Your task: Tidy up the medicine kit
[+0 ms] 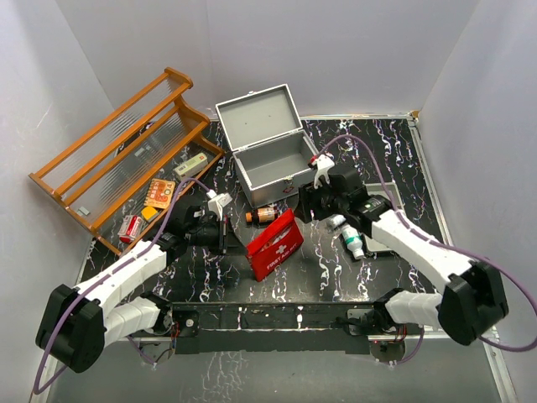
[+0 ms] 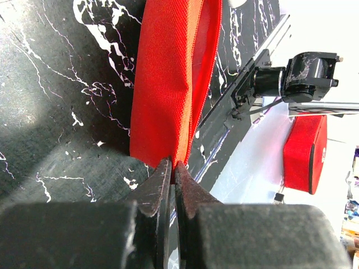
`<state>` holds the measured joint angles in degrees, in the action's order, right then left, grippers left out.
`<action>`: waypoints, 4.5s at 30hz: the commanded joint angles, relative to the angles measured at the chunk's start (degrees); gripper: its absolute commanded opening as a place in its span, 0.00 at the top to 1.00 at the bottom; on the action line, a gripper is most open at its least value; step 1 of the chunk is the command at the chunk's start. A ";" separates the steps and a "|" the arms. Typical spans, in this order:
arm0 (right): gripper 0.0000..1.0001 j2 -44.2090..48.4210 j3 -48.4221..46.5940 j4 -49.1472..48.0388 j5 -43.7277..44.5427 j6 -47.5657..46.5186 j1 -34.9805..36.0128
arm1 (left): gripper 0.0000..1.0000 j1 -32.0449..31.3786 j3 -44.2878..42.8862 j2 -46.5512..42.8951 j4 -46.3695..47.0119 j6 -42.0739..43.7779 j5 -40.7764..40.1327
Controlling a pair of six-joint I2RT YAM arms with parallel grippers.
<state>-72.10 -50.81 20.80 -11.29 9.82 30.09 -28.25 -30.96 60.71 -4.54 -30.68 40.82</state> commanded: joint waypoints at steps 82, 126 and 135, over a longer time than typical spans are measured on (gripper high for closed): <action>0.83 -9.73 -6.01 3.50 41.19 36.73 43.77 | 1.00 -0.20 -0.89 -3.22 -1.45 1.86 0.08; 1.00 -10.60 -5.54 0.88 40.85 31.99 42.91 | 1.00 -0.17 -1.70 -2.62 -2.81 3.35 -0.65; 1.00 -4.05 -0.34 -3.47 30.43 22.10 35.79 | 1.00 -0.23 -3.19 -1.43 -5.12 5.31 -0.88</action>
<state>-79.99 -52.21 20.21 21.04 37.74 68.47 -28.58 -31.86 59.29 -6.98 -27.22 38.94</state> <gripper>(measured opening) 0.021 0.014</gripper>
